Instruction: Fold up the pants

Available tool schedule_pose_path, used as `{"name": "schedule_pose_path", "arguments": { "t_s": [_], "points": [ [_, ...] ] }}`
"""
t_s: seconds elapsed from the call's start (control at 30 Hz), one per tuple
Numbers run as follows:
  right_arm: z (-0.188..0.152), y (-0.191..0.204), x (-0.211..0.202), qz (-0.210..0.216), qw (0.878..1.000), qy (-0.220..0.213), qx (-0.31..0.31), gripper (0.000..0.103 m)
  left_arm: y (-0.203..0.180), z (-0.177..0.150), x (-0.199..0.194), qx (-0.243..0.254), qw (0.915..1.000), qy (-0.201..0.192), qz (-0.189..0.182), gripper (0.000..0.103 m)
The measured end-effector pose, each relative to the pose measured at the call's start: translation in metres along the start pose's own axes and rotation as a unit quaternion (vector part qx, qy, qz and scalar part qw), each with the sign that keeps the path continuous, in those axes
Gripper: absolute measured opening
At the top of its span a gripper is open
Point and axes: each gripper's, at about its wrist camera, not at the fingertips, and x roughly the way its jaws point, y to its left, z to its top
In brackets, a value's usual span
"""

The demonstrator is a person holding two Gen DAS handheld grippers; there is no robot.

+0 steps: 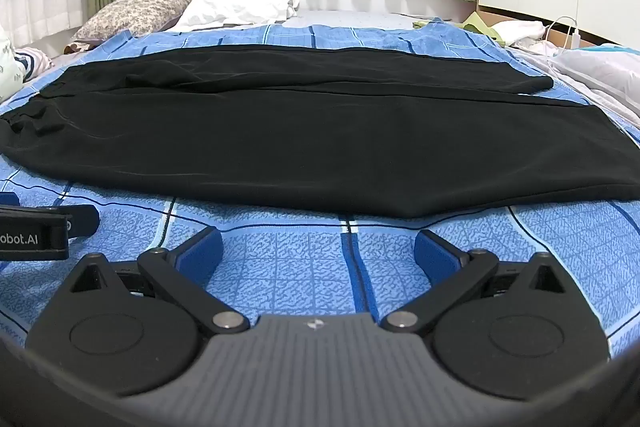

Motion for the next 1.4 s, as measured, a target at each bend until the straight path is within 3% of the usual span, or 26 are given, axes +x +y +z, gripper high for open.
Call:
{"name": "schedule_pose_path", "arguments": {
  "t_s": [1.4],
  "points": [
    [-0.0001, 0.0002, -0.0004, -0.001, 1.000, 0.002, -0.001, 0.103, 0.0018, -0.0020, 0.0002, 0.006, 1.0000, 0.003, 0.005, 0.103]
  ]
}}
